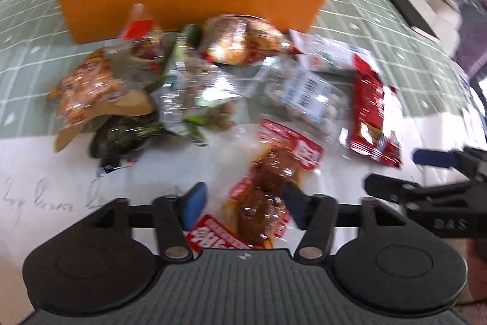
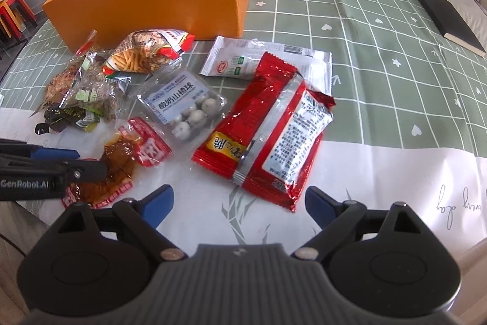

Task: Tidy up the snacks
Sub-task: 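Lower the left tool to the red-labelled meat packet while the right tool approaches the red chip bag, then close the right tool on the red chip bag while the left tool grasps the meat packet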

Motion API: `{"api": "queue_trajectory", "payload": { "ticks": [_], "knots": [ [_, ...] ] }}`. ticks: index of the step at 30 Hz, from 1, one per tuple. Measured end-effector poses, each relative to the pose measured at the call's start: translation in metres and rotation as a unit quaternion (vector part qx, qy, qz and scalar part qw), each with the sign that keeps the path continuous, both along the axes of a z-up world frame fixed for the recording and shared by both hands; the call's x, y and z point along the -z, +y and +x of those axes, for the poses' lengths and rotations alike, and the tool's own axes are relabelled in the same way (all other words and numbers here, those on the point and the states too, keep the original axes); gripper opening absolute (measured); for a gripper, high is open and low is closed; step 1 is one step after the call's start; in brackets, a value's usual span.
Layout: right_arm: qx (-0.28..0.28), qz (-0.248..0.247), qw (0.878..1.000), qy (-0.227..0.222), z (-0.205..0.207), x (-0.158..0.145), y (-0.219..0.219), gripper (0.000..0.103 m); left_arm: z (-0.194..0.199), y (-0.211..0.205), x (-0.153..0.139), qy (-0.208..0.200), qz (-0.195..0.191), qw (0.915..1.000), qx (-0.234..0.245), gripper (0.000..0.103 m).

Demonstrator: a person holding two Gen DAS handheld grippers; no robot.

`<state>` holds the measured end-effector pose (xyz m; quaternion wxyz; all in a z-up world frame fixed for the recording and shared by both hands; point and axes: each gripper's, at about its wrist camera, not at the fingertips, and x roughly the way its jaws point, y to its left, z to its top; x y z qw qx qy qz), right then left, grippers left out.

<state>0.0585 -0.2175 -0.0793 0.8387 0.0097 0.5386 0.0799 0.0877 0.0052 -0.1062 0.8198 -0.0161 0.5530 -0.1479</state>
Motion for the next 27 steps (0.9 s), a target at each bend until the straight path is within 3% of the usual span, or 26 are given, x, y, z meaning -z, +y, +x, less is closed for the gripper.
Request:
{"api": "queue_trajectory", "payload": {
  "ticks": [2, 6, 8, 12, 15, 19, 23, 25, 27],
  "knots": [
    [0.000, -0.001, 1.000, 0.001, 0.000, 0.001, -0.001, 0.090, -0.002, -0.009, -0.002, -0.016, 0.014, 0.9992, 0.034, 0.078],
    [0.011, 0.003, 1.000, -0.005, 0.000, -0.002, -0.006, 0.090, -0.004, -0.032, 0.002, -0.054, 0.084, 0.9891, 0.108, 0.078],
    [0.020, 0.009, 1.000, -0.010, 0.000, -0.003, -0.010, 0.090, -0.006, -0.038, 0.007, -0.057, 0.092, 0.9862, 0.125, 0.078],
    [0.036, 0.017, 0.999, -0.017, 0.002, -0.003, -0.016, 0.092, -0.008, -0.044, 0.009, -0.065, 0.084, 0.9873, 0.118, 0.078],
    [0.058, 0.026, 0.998, -0.023, 0.008, -0.003, -0.022, 0.093, -0.011, -0.045, 0.006, -0.068, 0.080, 0.9885, 0.110, 0.071],
    [0.095, 0.047, 0.994, -0.031, 0.020, -0.003, -0.031, 0.096, -0.005, -0.049, 0.005, -0.070, 0.080, 0.9910, 0.081, 0.052],
    [0.119, 0.050, 0.991, -0.028, 0.036, 0.004, -0.037, 0.096, -0.004, -0.047, 0.004, -0.072, 0.081, 0.9923, 0.060, 0.051],
    [0.129, 0.049, 0.990, -0.026, 0.043, 0.009, -0.041, 0.096, -0.008, -0.046, 0.001, -0.086, 0.083, 0.9911, 0.060, 0.043],
    [0.136, 0.053, 0.989, -0.017, 0.050, 0.015, -0.044, 0.096, -0.010, -0.044, -0.005, -0.091, 0.076, 0.9913, 0.056, 0.042]
  ]
}}
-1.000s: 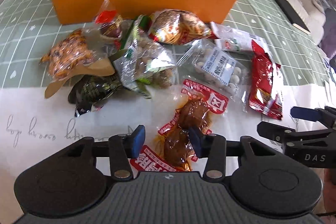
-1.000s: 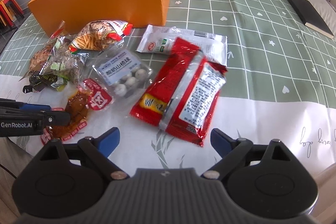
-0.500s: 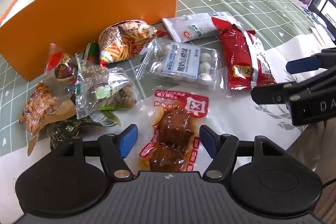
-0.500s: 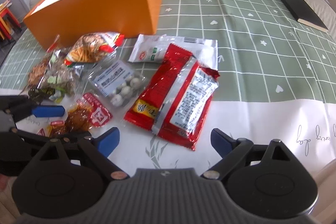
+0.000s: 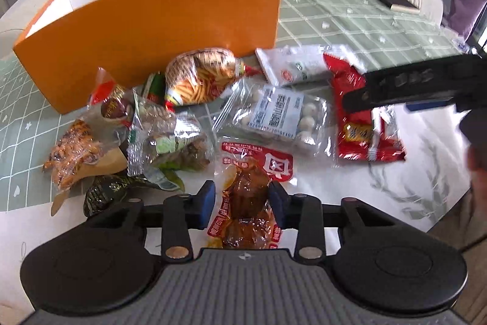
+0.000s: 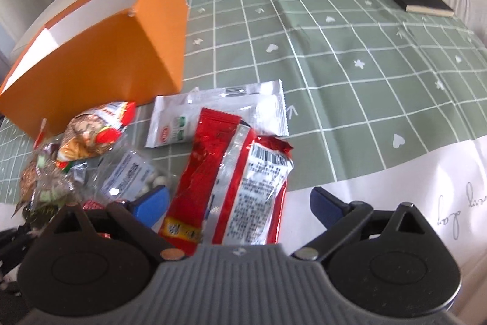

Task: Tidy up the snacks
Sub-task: 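Close the right tool on the red chip bag while the left tool grasps the meat packet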

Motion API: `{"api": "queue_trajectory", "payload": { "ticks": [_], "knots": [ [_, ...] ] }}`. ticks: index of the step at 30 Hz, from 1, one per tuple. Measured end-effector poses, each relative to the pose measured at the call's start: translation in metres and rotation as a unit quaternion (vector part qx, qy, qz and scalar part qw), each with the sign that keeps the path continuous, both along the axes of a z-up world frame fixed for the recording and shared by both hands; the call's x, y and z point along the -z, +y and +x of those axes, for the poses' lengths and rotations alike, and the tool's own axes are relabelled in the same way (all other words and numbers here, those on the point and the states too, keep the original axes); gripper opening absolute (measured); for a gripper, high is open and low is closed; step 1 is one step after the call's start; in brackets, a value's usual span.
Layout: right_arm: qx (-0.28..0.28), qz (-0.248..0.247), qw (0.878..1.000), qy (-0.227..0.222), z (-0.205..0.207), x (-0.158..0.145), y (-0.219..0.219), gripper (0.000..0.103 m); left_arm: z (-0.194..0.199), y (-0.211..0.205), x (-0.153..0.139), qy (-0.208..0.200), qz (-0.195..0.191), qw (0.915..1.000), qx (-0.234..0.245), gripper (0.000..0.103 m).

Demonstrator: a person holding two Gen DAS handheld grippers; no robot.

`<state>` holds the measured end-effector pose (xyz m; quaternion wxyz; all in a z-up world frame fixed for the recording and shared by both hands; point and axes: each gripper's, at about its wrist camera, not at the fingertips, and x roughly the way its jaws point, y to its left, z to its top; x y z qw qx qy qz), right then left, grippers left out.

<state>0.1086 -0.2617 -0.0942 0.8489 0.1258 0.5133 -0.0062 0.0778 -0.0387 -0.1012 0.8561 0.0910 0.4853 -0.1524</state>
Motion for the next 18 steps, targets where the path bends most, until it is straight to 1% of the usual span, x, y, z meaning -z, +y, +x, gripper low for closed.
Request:
{"api": "queue_trajectory", "payload": {
  "ticks": [1, 2, 3, 4, 5, 6, 8, 9, 10, 11, 15, 18],
  "knots": [
    [0.002, 0.006, 1.000, 0.006, 0.002, 0.003, -0.001, 0.095, 0.002, 0.001, -0.001, 0.003, 0.001, 1.0000, -0.001, 0.041],
    [0.000, 0.015, 1.000, 0.010, 0.003, 0.006, -0.002, 0.091, 0.002, 0.001, -0.002, 0.005, 0.001, 1.0000, -0.003, 0.041],
    [-0.003, 0.019, 1.000, 0.010, 0.003, 0.008, -0.002, 0.089, 0.003, 0.001, -0.003, 0.006, -0.001, 1.0000, -0.005, 0.040],
    [-0.009, 0.012, 1.000, 0.004, 0.003, 0.008, 0.000, 0.084, 0.002, 0.002, -0.005, 0.004, -0.004, 1.0000, -0.005, 0.038],
    [-0.018, 0.002, 1.000, 0.000, 0.002, 0.007, 0.002, 0.076, 0.002, 0.002, -0.007, 0.003, -0.009, 0.9999, -0.007, 0.036],
    [-0.026, -0.006, 1.000, -0.003, 0.001, 0.006, 0.004, 0.074, 0.002, 0.003, -0.010, -0.001, -0.015, 0.9998, -0.010, 0.032],
    [-0.029, -0.003, 1.000, -0.009, -0.003, 0.003, 0.003, 0.070, 0.004, 0.005, -0.013, -0.005, -0.025, 0.9996, -0.013, 0.026],
    [-0.030, -0.003, 0.999, -0.011, -0.006, 0.002, 0.003, 0.069, 0.004, 0.006, -0.016, -0.009, -0.026, 0.9995, -0.018, 0.017],
    [-0.033, -0.007, 0.999, -0.012, -0.008, 0.001, 0.003, 0.069, 0.004, 0.008, -0.019, -0.015, -0.021, 0.9994, -0.022, 0.000],
    [-0.037, -0.010, 0.999, -0.013, -0.014, -0.002, 0.004, 0.069, 0.005, 0.008, -0.019, -0.016, -0.015, 0.9995, -0.025, 0.000],
    [-0.066, 0.002, 0.998, -0.015, -0.032, -0.013, 0.009, 0.069, 0.008, 0.015, -0.015, 0.009, -0.054, 0.9980, -0.033, 0.000],
    [-0.108, 0.011, 0.994, -0.007, -0.046, -0.022, 0.024, 0.069, 0.007, 0.017, -0.015, 0.006, -0.044, 0.9984, -0.035, 0.000]
  ]
}}
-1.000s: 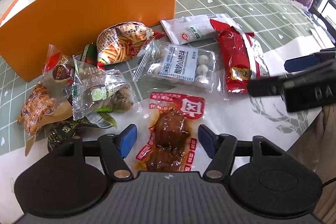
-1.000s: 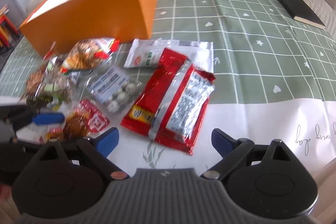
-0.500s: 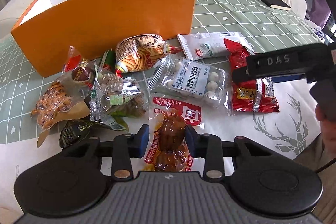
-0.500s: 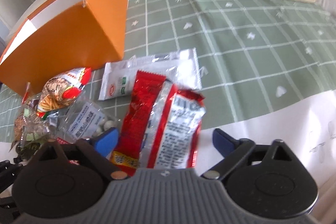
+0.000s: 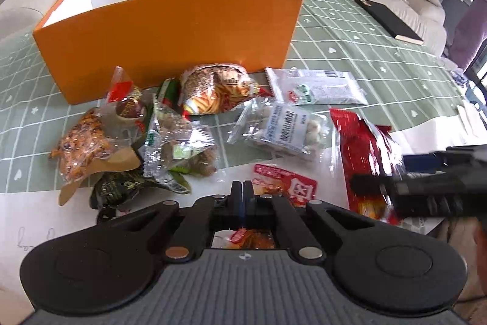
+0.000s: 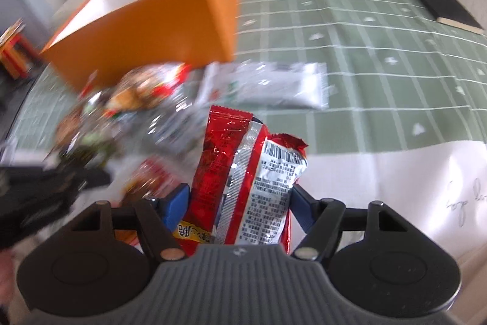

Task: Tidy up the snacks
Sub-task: 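Close the right tool on the red chip bag while the left tool grasps the meat packet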

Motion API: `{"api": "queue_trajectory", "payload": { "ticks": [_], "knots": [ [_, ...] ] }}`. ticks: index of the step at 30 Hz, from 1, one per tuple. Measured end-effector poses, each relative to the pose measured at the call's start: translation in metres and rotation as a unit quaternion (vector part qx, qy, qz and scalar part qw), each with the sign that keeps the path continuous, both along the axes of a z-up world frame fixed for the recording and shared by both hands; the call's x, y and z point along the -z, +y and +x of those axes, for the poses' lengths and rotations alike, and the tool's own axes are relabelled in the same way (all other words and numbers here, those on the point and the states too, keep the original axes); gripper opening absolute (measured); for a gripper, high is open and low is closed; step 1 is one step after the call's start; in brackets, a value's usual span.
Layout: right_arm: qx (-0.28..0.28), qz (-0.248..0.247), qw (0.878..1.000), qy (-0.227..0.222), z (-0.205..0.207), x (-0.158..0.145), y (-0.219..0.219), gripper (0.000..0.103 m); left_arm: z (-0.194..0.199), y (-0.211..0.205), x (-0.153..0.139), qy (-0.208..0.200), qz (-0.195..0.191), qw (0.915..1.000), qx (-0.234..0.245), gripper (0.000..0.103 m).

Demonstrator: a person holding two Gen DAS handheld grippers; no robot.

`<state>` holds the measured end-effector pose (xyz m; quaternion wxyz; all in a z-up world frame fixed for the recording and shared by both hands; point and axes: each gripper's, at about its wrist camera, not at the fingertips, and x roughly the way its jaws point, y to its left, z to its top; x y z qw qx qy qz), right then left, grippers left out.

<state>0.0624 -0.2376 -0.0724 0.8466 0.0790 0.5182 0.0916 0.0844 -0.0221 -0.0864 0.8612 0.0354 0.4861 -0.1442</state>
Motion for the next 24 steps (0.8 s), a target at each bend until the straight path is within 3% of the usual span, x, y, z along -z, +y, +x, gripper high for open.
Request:
{"api": "queue_trajectory", "payload": {
  "ticks": [2, 4, 7, 10, 17, 19, 24],
  "knots": [
    [-0.026, -0.017, 1.000, -0.005, -0.007, -0.003, 0.012, 0.069, 0.001, 0.004, -0.001, 0.015, -0.008, 0.9998, 0.006, 0.005],
    [-0.044, -0.025, 0.999, -0.002, -0.009, -0.002, 0.019, 0.069, 0.000, 0.007, 0.000, 0.034, -0.013, 0.9990, 0.024, 0.030],
    [-0.055, -0.024, 0.998, 0.016, -0.008, 0.003, 0.023, 0.069, -0.008, 0.008, 0.003, 0.035, 0.015, 0.9980, 0.050, 0.060],
    [-0.068, -0.019, 0.997, 0.028, -0.009, 0.007, 0.027, 0.069, -0.014, 0.012, 0.007, 0.044, 0.031, 0.9964, 0.066, 0.069],
    [-0.096, -0.027, 0.994, 0.038, -0.012, 0.012, 0.040, 0.069, -0.014, 0.027, 0.024, 0.089, -0.031, 0.9943, 0.050, 0.067],
    [-0.099, -0.030, 0.994, 0.042, -0.011, 0.015, 0.042, 0.070, -0.016, 0.027, 0.025, 0.080, -0.039, 0.9945, 0.056, 0.058],
    [-0.102, -0.035, 0.993, 0.040, -0.012, 0.015, 0.044, 0.070, -0.015, 0.024, 0.023, 0.072, -0.049, 0.9944, 0.059, 0.047]
  ]
}}
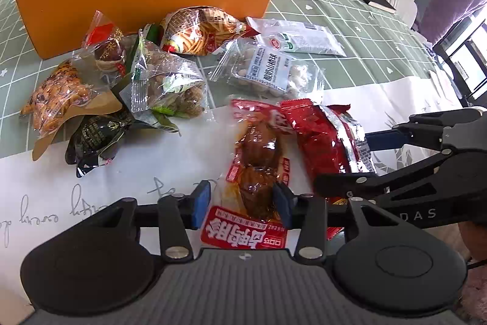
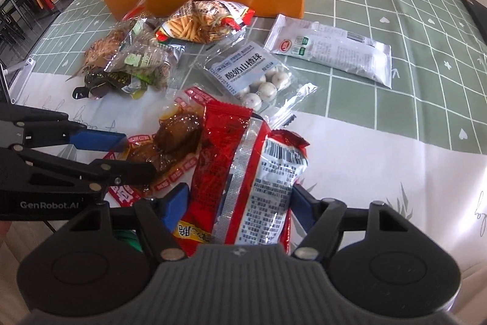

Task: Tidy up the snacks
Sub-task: 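Close the right tool on the red chip bag while the left tool grasps the meat packet, then lift the meat packet with the left tool while the right tool lifts the chip bag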

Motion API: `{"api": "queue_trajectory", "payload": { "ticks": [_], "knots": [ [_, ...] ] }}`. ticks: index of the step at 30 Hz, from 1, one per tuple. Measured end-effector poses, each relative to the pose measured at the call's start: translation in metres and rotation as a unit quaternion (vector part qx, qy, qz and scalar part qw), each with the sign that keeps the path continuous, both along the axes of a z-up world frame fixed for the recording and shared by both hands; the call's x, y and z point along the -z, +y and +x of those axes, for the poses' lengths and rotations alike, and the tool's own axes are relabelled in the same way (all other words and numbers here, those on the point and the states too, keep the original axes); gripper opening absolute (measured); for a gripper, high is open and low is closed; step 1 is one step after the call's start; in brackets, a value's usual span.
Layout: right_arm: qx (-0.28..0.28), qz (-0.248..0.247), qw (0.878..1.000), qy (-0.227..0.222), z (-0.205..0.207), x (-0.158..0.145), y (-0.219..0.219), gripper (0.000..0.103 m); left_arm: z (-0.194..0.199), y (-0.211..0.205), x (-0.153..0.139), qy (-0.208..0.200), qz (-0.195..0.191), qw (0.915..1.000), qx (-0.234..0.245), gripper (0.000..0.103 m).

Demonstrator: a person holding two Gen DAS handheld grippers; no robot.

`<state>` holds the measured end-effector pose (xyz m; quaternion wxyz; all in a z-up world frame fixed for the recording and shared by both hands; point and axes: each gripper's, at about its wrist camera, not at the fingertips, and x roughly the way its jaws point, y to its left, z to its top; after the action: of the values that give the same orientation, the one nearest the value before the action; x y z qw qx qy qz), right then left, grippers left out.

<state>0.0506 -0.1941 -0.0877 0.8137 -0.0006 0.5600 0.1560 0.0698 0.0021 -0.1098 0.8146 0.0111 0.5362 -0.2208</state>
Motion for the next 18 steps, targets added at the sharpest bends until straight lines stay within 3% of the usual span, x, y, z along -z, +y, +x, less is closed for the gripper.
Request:
{"api": "queue_trajectory", "payload": {
  "ticks": [3, 5, 6, 7, 14, 18],
  "knots": [
    [0.000, -0.001, 1.000, 0.000, -0.001, 0.000, 0.000, 0.070, 0.000, 0.002, -0.001, 0.008, -0.019, 0.9997, -0.016, 0.043],
    [-0.001, -0.002, 1.000, 0.000, -0.001, 0.000, 0.001, 0.070, 0.000, 0.007, -0.003, 0.017, -0.055, 0.9980, -0.026, 0.040],
    [-0.004, -0.004, 1.000, -0.001, -0.001, 0.000, 0.002, 0.070, 0.001, 0.009, -0.005, 0.025, -0.078, 0.9961, -0.034, 0.033],
    [-0.007, -0.005, 1.000, -0.002, -0.002, 0.000, 0.003, 0.070, 0.001, 0.011, -0.006, 0.028, -0.088, 0.9949, -0.040, 0.019],
    [-0.013, -0.014, 1.000, -0.008, -0.003, 0.003, 0.006, 0.071, 0.009, 0.025, -0.003, 0.077, -0.166, 0.9781, -0.099, 0.019],
    [-0.016, -0.015, 1.000, -0.013, -0.004, 0.004, 0.007, 0.071, 0.010, 0.025, 0.005, 0.117, -0.187, 0.9682, -0.117, 0.029]
  ]
}}
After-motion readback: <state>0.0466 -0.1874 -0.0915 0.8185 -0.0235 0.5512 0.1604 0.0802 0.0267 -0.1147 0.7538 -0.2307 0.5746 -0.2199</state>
